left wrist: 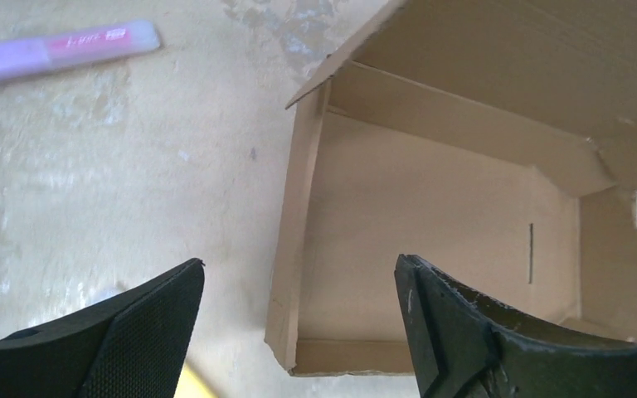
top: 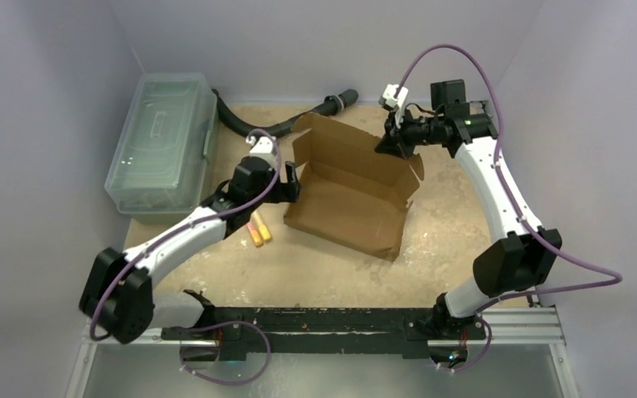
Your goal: Fold the paper box
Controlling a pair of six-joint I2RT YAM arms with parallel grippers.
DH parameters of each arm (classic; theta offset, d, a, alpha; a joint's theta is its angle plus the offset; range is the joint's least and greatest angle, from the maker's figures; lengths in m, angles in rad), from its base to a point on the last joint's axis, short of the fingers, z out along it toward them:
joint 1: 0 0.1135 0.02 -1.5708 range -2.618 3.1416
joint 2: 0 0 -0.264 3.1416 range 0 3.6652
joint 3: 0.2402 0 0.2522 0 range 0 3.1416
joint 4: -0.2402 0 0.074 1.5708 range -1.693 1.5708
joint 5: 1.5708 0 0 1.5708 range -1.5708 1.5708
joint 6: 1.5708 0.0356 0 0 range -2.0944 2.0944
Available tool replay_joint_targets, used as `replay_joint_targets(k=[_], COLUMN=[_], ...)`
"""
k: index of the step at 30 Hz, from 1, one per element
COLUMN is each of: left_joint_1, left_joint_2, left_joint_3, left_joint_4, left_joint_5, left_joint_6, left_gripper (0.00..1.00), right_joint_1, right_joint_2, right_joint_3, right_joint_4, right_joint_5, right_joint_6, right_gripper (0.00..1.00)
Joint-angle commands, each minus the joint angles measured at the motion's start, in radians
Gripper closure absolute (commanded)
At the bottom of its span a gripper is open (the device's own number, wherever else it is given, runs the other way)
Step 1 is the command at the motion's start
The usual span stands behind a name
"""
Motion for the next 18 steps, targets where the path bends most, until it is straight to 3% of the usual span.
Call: replay_joint_targets(k=[1,11,14,18], left_joint_1=[0.023,0.027,0.027,0.026], left_joint_2=[-0.156,-0.432,-0.449,-0.352], left_joint_3=[-0.12,-0.272,-0.284,-0.268], left_joint_4=[-0.042,-0.19,-0.142,0.03], left_joint_5=[-0.01,0.033,0.051,0.071], left_joint_6=[-0.111,-0.22,-0.157,-0.09], left_gripper=[0.08,0.08,0.08,0.08], right_joint_1=[0.003,0.005,0.015,0.031], right_joint_2=[-0.054,-0.094,-0.085,-0.057], right_joint_3=[-0.022,-0.071,-0.062,-0.021], right_joint_4=[0.02,0.009,-0.014,-0.055], right_joint_5=[-0.078,-0.101,-0.088,-0.054], right_joint_6=[-0.039,-0.069,-0.1,-0.142], right_gripper=[1.0,1.0,1.0,1.0])
